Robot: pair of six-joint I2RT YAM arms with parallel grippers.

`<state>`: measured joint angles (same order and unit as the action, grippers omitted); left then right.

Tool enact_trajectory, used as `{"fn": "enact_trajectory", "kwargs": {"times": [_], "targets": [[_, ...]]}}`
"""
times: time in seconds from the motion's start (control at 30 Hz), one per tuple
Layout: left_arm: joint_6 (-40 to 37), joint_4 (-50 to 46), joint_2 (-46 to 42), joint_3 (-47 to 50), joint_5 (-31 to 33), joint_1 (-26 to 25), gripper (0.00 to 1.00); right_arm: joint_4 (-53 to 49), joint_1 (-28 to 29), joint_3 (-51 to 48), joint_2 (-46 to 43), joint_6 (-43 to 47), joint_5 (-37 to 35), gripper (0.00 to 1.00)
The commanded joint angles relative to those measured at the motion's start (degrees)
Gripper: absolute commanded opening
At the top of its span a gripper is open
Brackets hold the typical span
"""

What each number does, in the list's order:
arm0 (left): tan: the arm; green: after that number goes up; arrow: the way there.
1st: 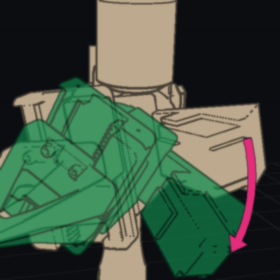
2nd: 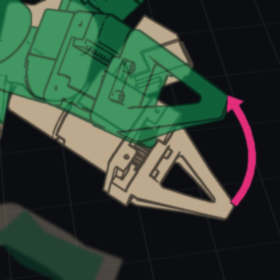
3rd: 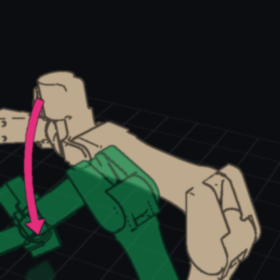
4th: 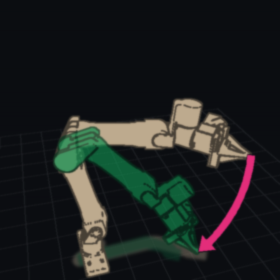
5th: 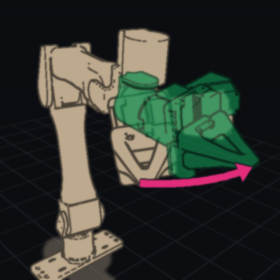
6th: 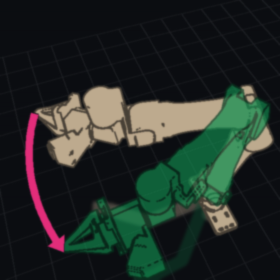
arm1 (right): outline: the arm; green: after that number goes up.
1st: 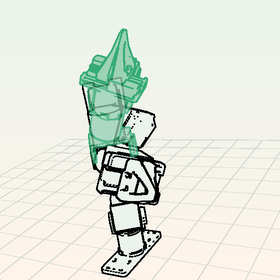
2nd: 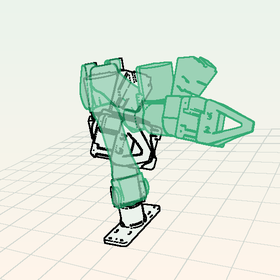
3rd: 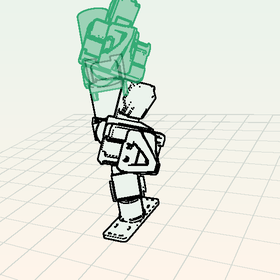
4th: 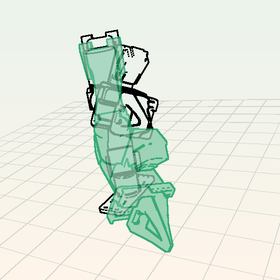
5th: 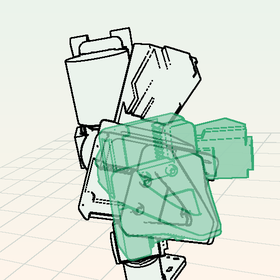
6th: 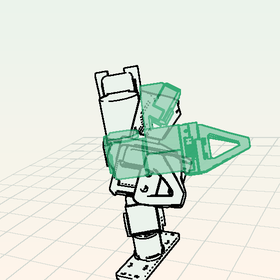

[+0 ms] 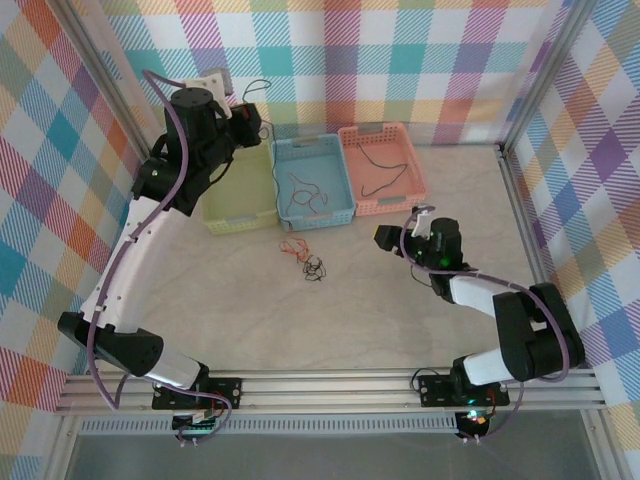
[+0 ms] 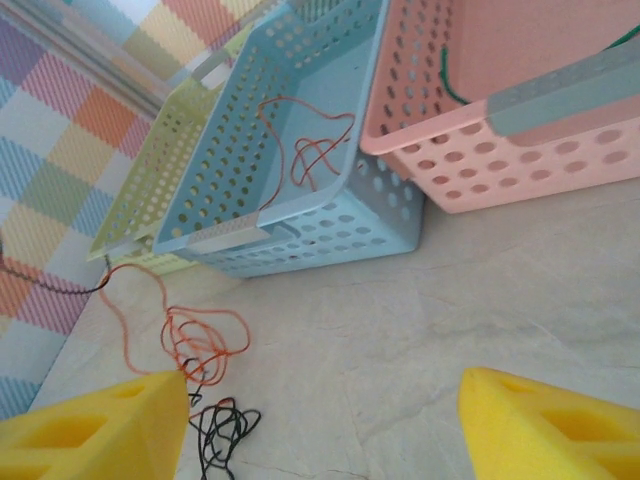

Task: Untangle the cables

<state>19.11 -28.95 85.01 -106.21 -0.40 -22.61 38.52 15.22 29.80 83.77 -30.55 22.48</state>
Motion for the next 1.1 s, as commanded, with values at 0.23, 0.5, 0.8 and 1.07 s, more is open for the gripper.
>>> {"fn": "enact_trajectory", "kwargs": {"times": [0.23, 0.5, 0.8, 1.07], "targets": [[5.77, -1.81, -2.15, -0.05, -18.21, -0.37, 0.0, 12.98, 13.2, 2.17, 2.6, 14.57, 10.74, 0.74], [6.17, 0.68, -6.05, 3.88, -28.09, -7.18, 0.0, 19.17, 19.1, -0.47, 2.89, 24.1, 6.53, 0.76], [5.73, -0.92, -7.54, 4.27, -29.95, -14.13, 0.0, 20.94, 20.9, -1.27, 3.07, 27.76, 5.53, 0.76], [6.31, -1.06, -7.38, 1.61, -30.74, -16.94, 0.0, 16.08, 21.08, 0.83, 3.51, 28.21, 7.35, 0.61]]}}
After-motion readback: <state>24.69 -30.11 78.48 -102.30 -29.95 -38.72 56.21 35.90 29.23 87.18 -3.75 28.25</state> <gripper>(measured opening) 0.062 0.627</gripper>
